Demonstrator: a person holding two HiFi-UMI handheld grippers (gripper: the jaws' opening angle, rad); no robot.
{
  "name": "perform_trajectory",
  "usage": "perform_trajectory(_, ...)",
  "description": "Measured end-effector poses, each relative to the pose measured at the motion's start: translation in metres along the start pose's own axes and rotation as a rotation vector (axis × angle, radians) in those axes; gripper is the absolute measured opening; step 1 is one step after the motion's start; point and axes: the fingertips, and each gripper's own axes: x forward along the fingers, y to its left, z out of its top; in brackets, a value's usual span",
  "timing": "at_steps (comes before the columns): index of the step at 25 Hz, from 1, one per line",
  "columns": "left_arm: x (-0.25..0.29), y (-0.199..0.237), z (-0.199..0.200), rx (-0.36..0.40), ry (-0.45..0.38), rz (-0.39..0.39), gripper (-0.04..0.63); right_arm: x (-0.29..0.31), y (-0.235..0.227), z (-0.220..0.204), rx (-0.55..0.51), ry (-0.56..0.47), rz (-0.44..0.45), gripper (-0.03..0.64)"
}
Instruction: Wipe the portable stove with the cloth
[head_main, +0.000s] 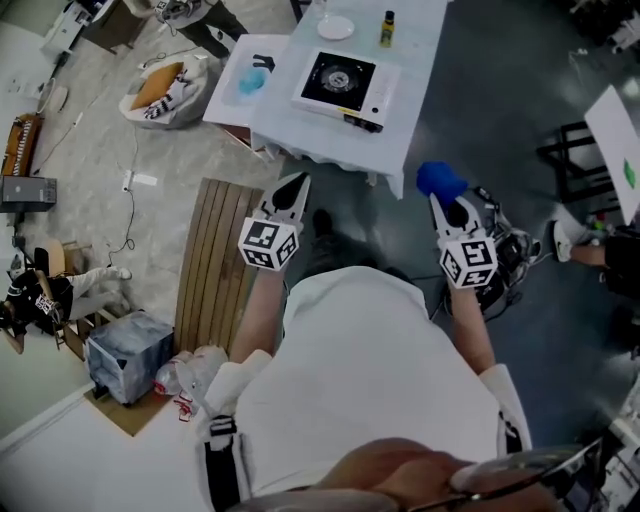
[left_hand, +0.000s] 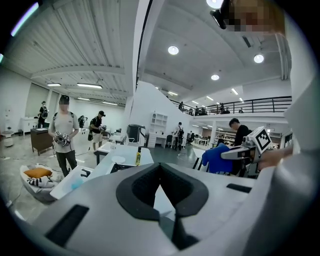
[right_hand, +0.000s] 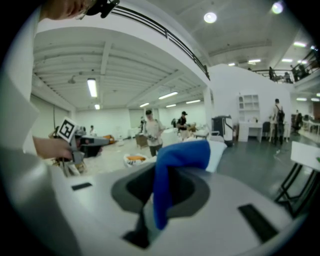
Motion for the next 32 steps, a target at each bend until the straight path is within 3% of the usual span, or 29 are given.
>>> perform_trajectory(8,0.042,0.060,0.016,-0.006,0.016,-0.059,0.032,0.057,-0.001,0.023,0.001,0.021,-0.052,0.074)
perform_trajectory(18,0.083,0.126,0.038,0.048,0.051,-0.178,0.031,0.118,0.012,0.049,0.001,0.058,-0.137,0.074)
perform_trajectory(25,0.103,0.160,0.047,0.085,0.068,-0.245,0.032,0.139,0.013,0.060,-0.004,0.084,-0.202,0.074)
perform_trajectory(32,0.119,0.174,0.048,0.076,0.078,-0.260,0.031,0.153,0.007,0.068,0.007,0.095,-0.226,0.075)
